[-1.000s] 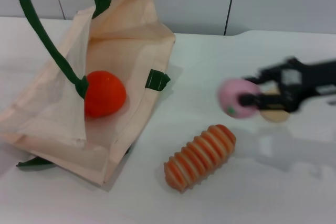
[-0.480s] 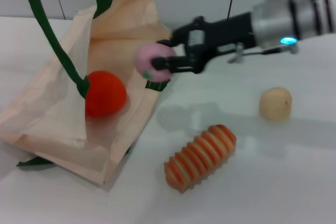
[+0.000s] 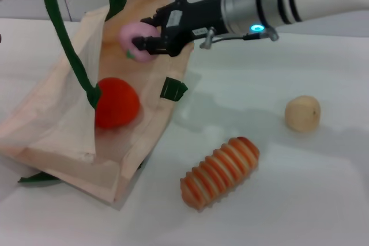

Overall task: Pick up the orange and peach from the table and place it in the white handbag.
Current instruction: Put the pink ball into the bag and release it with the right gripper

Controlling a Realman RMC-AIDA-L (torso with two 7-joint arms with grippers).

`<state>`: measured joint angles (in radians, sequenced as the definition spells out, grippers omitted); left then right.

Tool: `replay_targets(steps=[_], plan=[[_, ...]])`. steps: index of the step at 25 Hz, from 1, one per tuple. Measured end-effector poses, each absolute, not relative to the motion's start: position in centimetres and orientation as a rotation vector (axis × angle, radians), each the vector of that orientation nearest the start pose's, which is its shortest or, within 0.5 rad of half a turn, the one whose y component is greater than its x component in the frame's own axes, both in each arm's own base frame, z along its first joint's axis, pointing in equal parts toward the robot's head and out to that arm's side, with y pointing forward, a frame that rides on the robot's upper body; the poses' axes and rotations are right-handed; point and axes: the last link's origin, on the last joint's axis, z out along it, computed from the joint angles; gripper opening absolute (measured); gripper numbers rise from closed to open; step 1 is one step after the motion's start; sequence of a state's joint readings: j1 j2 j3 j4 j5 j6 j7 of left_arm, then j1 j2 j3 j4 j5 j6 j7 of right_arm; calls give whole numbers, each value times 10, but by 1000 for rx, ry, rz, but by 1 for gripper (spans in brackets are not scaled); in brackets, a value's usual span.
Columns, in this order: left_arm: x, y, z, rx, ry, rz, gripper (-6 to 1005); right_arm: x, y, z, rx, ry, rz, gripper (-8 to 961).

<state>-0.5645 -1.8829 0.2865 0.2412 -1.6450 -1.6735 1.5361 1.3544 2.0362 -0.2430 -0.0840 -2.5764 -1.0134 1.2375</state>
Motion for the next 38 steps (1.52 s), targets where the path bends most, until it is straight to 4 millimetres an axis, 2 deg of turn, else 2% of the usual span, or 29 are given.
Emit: replay_targets(steps=[8,24,30,38], plan=[[-267,360,116,-1938,-958,-1707,120,51,457,-106,-2780,54,240,400],[-243,367,105,-2011,-931,-1772,121,40,445,-130,-2781,-28,190,399],[-237,370,99,-2039,-938,-1778,121,39,449,-135,-2708,-56,169,398],[-233,372,98,-2055,-932,-1779,121,36,447,-137,-2703,-129,172,403]])
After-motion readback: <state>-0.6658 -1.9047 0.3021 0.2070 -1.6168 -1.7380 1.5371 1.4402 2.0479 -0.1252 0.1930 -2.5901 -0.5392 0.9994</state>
